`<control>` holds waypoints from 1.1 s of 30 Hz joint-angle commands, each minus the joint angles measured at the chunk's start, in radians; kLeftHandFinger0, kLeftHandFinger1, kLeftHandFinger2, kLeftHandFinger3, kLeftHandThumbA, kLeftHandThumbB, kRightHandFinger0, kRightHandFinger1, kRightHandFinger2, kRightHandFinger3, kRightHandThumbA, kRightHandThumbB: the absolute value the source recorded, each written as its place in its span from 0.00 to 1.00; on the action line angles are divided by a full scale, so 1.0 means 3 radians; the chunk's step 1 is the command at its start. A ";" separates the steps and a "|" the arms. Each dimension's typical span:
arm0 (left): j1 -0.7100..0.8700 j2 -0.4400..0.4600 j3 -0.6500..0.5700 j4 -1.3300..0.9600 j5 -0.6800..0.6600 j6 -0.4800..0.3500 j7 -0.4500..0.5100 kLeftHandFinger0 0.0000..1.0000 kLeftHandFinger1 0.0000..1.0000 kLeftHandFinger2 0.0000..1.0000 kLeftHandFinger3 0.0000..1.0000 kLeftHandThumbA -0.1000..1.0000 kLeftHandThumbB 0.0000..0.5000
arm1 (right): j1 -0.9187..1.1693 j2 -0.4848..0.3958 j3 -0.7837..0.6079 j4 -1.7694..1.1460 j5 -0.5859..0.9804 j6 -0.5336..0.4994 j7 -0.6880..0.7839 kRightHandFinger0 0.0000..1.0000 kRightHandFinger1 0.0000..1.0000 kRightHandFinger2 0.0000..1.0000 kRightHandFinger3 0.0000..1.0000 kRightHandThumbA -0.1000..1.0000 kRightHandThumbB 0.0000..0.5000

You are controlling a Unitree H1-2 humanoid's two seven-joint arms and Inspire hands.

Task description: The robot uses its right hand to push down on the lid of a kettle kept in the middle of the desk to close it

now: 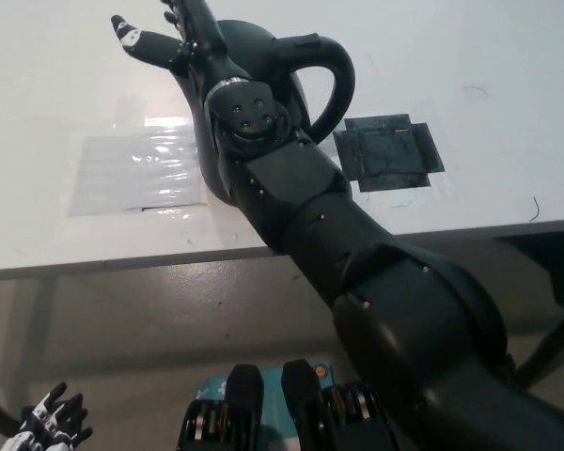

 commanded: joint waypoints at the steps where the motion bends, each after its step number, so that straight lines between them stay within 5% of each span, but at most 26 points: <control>1: 0.0002 0.0020 0.0043 -0.0090 -0.0035 -0.0033 0.0017 1.00 1.00 1.00 1.00 0.29 0.50 | 0.0033 -0.0020 -0.0056 0.0038 0.0078 0.0065 0.0112 1.00 1.00 1.00 1.00 0.64 0.06; 8: 0.0017 0.0012 0.0093 -0.0066 -0.0105 -0.0048 -0.0013 1.00 1.00 1.00 1.00 0.27 0.48 | 0.0455 -0.0118 -0.0204 0.0045 0.0167 -0.0053 0.0154 1.00 1.00 1.00 1.00 0.60 0.00; 15: 0.0017 -0.0017 0.0092 -0.0093 -0.0101 -0.0025 0.0018 1.00 1.00 1.00 1.00 0.26 0.50 | 0.0958 -0.0114 -0.0263 0.0066 0.0181 -0.0192 0.0272 1.00 1.00 1.00 1.00 0.63 0.15; 28: 0.0090 -0.0031 0.0132 -0.0126 -0.0120 0.0000 0.0030 1.00 1.00 1.00 1.00 0.24 0.48 | 0.0832 -0.0077 -0.0209 -0.0013 0.0114 -0.0440 0.0339 1.00 1.00 1.00 1.00 0.71 0.16; 31: 0.0113 -0.0024 0.0160 -0.0119 -0.0145 -0.0012 0.0010 1.00 1.00 1.00 1.00 0.24 0.49 | 0.0745 -0.0036 -0.0010 -0.0317 -0.0075 -0.0872 0.0253 1.00 1.00 1.00 1.00 0.59 0.10; 33: 0.0090 -0.0021 0.0172 -0.0106 -0.0165 -0.0006 0.0000 1.00 1.00 1.00 1.00 0.24 0.50 | 0.0725 -0.0027 0.0065 -0.0700 -0.0100 -0.0972 0.0350 1.00 1.00 1.00 1.00 0.55 0.18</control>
